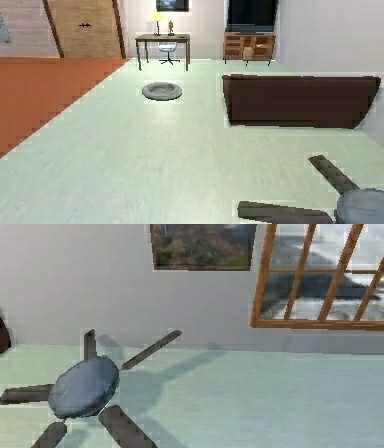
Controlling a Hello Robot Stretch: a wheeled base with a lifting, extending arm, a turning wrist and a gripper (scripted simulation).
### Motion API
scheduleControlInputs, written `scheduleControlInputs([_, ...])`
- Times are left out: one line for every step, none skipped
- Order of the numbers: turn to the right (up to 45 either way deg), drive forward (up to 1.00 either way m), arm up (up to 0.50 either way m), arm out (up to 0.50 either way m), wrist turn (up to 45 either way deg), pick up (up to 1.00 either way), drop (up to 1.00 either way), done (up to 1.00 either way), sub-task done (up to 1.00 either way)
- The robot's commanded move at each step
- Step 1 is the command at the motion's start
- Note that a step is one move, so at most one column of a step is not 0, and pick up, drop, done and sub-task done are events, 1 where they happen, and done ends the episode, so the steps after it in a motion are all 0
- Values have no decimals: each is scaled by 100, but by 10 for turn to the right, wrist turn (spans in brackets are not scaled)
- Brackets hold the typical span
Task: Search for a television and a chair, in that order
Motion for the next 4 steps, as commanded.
scheduleControlInputs([0,25,0,0,0,0,0,0,0])
scheduleControlInputs([-300,0,0,0,0,0,0,0,0])
scheduleControlInputs([0,60,0,0,0,0,0,0,0])
scheduleControlInputs([0,100,0,0,0,0,0,0,0])
